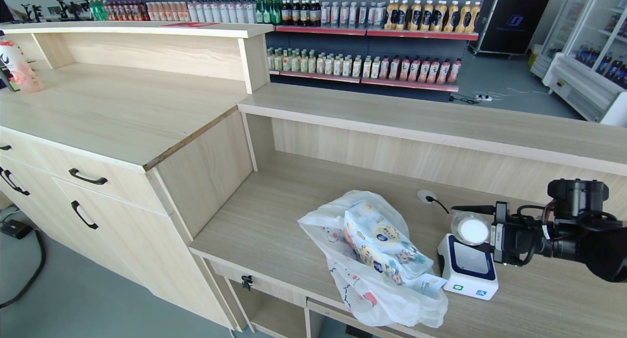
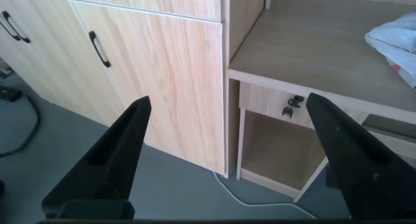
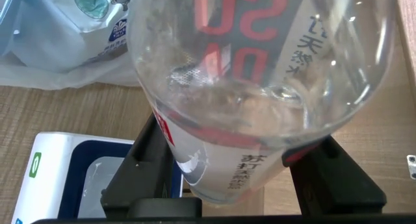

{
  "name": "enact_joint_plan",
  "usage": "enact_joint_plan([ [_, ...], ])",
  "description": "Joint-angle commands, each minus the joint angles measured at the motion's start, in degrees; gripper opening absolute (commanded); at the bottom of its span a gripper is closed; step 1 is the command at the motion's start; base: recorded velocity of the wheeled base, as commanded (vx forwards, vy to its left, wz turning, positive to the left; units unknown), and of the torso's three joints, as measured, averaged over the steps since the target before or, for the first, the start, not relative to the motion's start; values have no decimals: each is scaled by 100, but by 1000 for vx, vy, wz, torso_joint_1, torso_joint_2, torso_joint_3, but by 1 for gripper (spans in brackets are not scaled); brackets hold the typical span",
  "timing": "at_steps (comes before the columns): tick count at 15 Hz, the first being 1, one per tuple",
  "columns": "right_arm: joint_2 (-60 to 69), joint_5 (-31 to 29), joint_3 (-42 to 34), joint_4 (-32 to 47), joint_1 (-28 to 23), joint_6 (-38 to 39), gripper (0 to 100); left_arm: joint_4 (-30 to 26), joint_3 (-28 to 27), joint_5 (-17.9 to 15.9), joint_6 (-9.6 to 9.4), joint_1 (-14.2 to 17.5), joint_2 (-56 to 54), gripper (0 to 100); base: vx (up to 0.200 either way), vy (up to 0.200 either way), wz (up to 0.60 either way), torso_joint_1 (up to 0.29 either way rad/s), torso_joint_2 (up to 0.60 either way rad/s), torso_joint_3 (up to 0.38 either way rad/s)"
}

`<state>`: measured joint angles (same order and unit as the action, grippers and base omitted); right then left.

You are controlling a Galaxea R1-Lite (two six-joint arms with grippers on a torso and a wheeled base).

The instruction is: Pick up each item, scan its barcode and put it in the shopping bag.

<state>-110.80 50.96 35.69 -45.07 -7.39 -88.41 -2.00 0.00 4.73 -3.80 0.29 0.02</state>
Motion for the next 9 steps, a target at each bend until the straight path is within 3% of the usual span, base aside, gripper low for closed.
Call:
enact_joint_plan([
  [1,480,2,104,147,-8,377,0,-2,0,2,2,6,-2,100,0,0,0,0,0,0],
  [5,2484,-156,113,1571,-26,2530,0,-2,0,2,-6,6,-2,100,0,0,0,0,0,0],
  [9,3056,-244,-177,1721,-263,3980,0,-2,0,2,2,6,-2,100,0,0,0,0,0,0],
])
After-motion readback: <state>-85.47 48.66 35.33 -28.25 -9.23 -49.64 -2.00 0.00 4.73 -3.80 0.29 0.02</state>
